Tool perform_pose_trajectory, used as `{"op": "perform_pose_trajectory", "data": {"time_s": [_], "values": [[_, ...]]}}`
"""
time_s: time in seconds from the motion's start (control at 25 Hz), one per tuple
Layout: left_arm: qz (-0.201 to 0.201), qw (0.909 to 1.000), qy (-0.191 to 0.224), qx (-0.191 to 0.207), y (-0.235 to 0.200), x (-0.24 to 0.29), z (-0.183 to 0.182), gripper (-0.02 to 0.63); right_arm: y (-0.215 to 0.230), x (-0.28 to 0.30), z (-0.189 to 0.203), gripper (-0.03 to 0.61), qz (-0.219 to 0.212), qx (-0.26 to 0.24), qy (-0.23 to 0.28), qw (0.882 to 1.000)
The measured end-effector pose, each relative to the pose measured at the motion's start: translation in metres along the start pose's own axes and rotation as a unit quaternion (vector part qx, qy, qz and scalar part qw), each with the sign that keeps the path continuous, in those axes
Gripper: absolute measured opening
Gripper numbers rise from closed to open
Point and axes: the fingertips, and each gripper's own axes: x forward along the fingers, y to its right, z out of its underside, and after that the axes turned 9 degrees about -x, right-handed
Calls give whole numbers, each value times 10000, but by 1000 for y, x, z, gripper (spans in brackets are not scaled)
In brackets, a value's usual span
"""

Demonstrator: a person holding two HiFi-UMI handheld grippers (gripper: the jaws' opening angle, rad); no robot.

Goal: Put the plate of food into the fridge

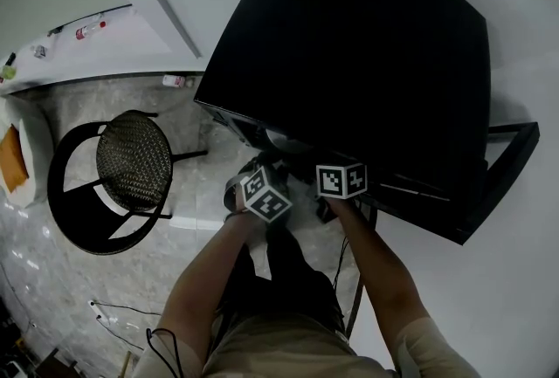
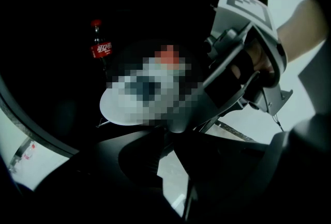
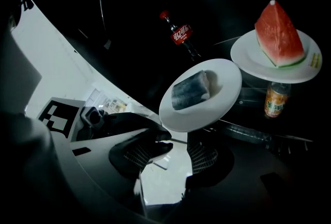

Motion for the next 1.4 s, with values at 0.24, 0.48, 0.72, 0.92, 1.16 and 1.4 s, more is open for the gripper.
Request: {"op": "perform_pose_trajectory", "data": {"time_s": [0.24, 0.48, 0.72, 0.92, 1.16, 1.4], "values": [[-200, 9998, -60, -54, -12, -3, 1, 41, 5, -4, 7, 169, 278, -696, -315, 9967], [-187, 9995, 113, -249, -17, -4, -8, 41, 2, -10, 7, 169, 313, -796, -285, 9959], [-267, 9982, 185, -504, -24, -5, -8, 41, -8, -20, 3, 169, 306, -656, 10, 9974], [-282, 9977, 231, -578, -27, -5, -8, 41, -1, -26, 6, 169, 705, -765, -86, 9945], [-255, 9975, 276, -591, -26, -6, -9, 41, 13, -27, -5, 169, 967, -403, 210, 9943], [-262, 9975, 289, -583, -26, -9, -7, 41, 13, -23, -8, 169, 973, -438, 223, 9940]]}}
